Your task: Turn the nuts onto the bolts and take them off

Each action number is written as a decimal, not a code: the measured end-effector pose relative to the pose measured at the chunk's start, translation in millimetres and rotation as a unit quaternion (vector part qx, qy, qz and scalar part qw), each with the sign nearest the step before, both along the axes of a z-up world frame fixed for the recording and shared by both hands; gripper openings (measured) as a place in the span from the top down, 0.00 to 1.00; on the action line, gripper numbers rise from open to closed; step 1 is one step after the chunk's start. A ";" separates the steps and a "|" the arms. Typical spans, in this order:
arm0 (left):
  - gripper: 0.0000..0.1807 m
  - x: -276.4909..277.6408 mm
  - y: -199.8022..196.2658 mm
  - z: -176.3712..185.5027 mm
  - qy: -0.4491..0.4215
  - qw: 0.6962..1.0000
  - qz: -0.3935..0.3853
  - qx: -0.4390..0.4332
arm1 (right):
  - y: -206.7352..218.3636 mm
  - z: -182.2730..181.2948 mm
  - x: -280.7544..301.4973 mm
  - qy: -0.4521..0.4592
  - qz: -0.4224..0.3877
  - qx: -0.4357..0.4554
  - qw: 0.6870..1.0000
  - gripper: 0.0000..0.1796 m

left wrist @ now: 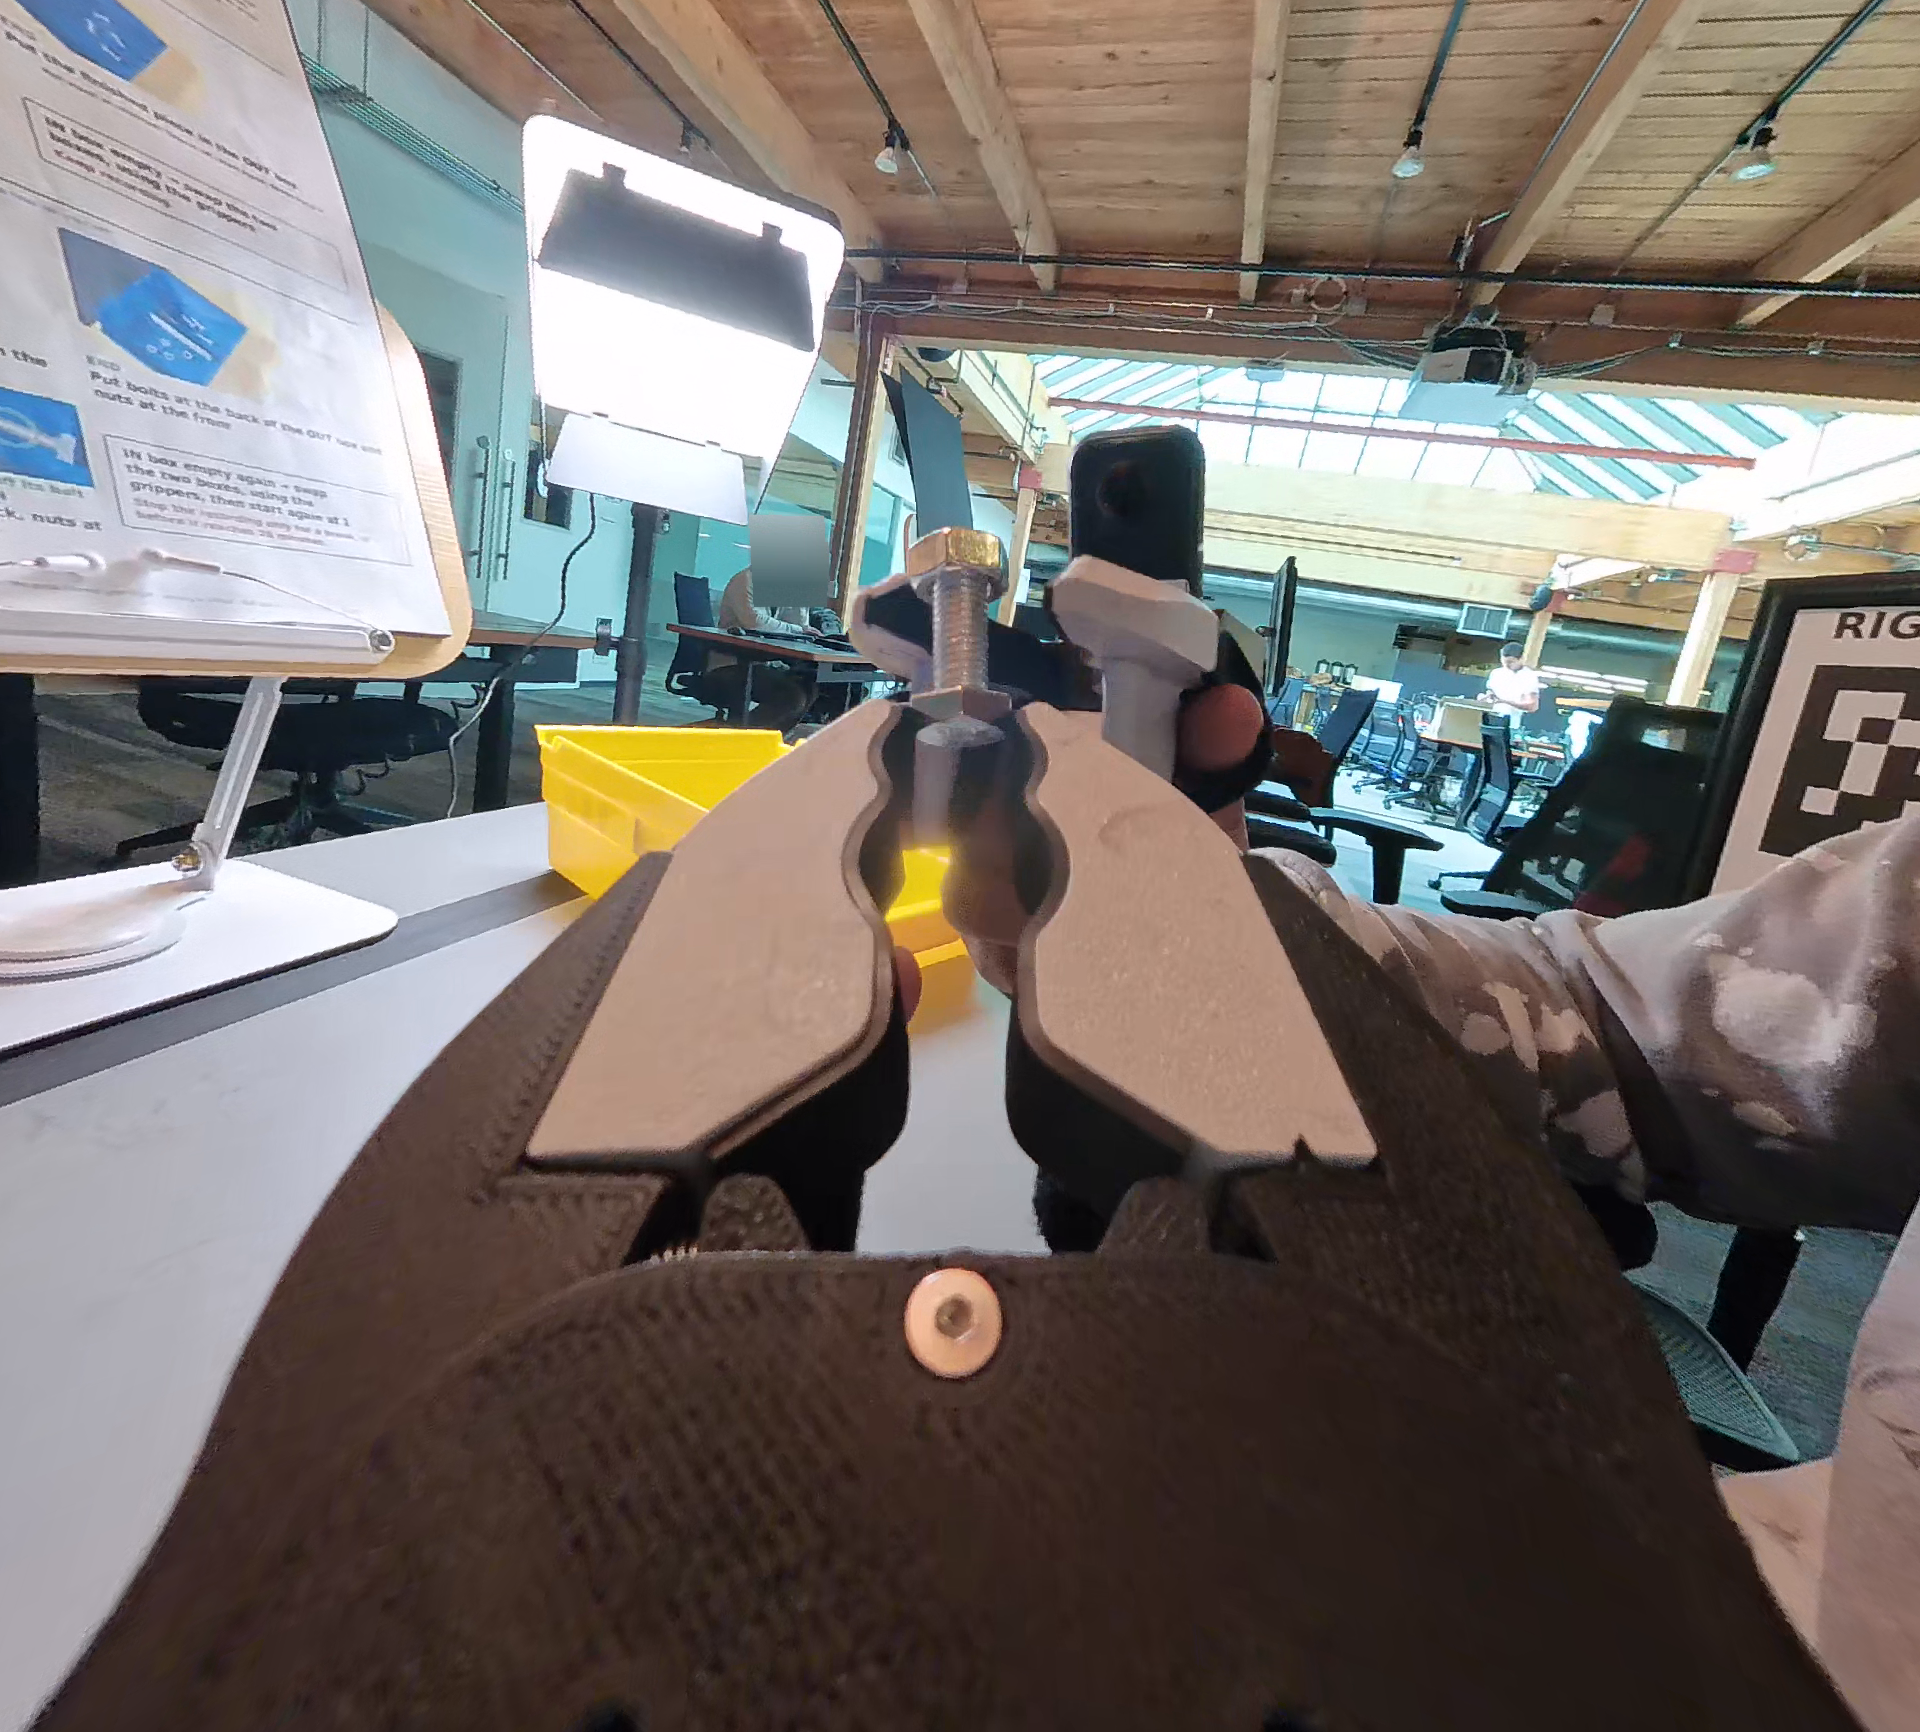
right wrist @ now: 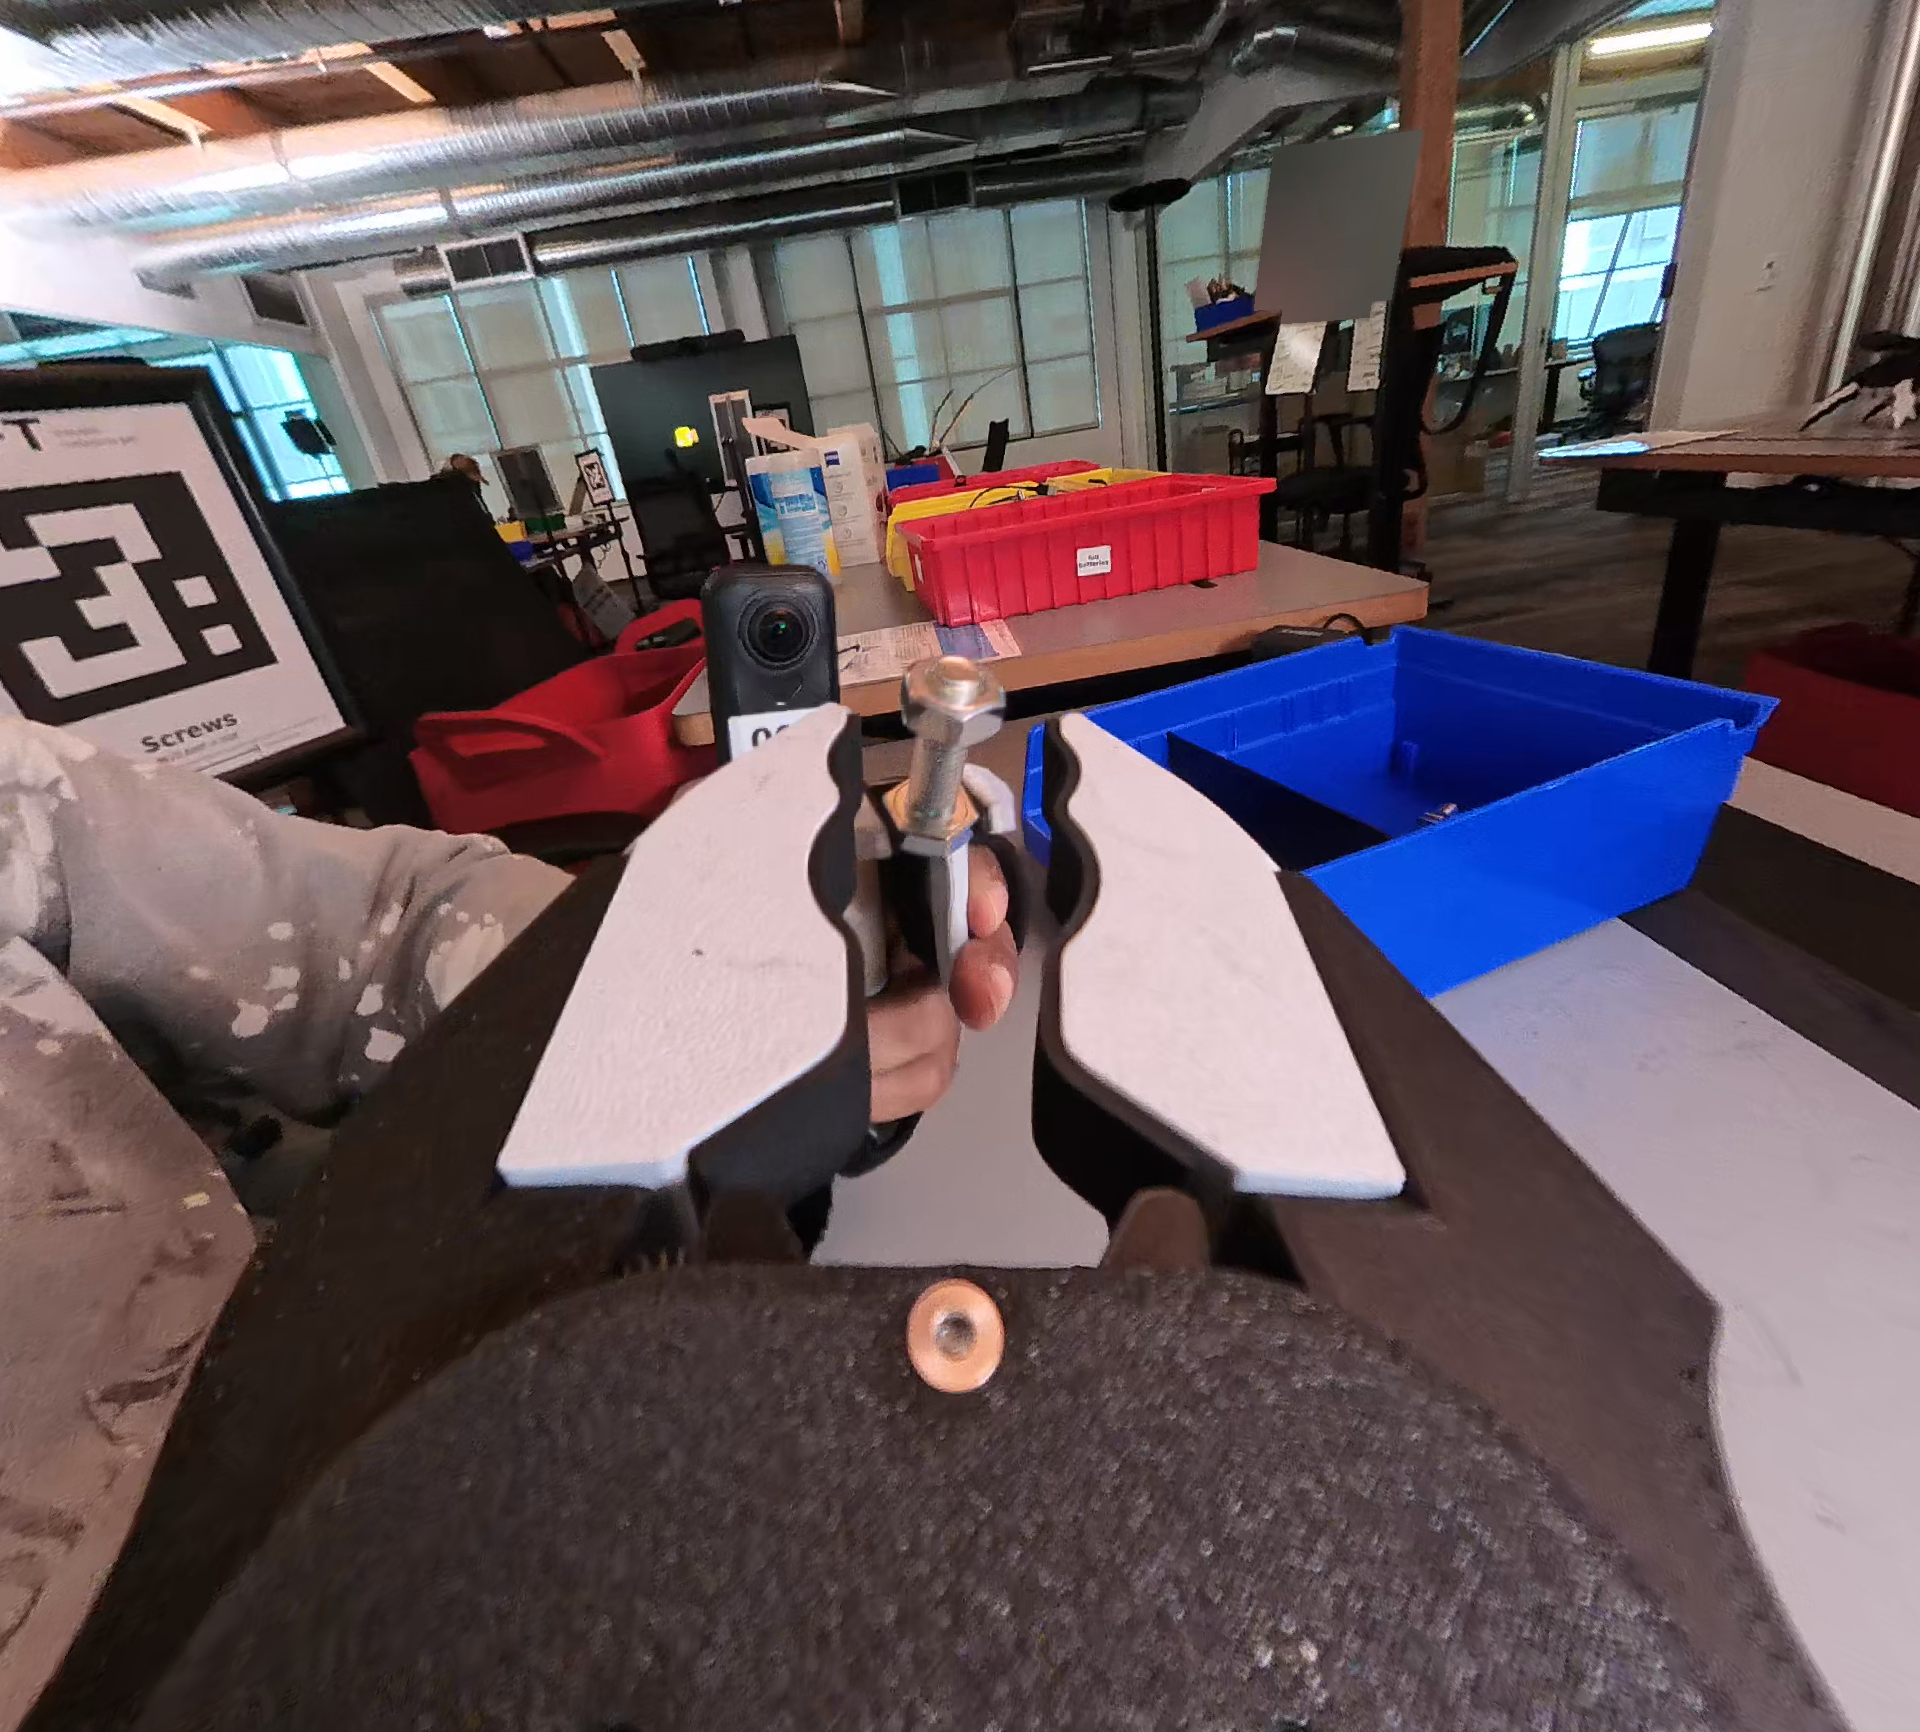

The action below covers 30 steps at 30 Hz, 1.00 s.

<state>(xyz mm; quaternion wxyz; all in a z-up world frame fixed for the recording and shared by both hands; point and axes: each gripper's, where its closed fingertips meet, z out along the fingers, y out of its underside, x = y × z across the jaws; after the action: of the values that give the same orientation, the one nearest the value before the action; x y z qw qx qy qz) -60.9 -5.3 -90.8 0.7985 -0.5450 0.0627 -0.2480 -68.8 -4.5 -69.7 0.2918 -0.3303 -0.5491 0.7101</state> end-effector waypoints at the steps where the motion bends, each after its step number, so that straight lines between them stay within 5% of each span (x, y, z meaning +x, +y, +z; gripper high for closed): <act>1: 0.90 1.8 -0.1 -0.2 0.003 1.000 -0.002 0.000 | 0.7 0.6 -1.0 -0.002 0.000 -0.002 1.000 0.83; 4: 0.90 4.7 1.7 -3.1 0.006 1.000 -0.010 -0.008 | 0.1 -0.4 1.6 -0.002 0.005 0.009 1.000 0.90; 10: 0.90 13.8 9.4 -18.1 0.040 0.998 -0.027 -0.049 | 2.3 -13.2 8.0 -0.012 -0.002 0.118 0.993 0.90; 30: 0.90 15.6 10.7 -20.8 0.077 0.995 -0.006 -0.059 | 2.8 -18.4 10.2 -0.014 -0.001 0.122 0.992 0.85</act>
<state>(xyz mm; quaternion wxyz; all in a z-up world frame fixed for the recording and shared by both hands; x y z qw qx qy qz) -45.3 5.4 -111.5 0.7565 -0.6079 0.1128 -0.2130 -58.5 -1.8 -88.1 0.3232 -0.3026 -0.6355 0.6325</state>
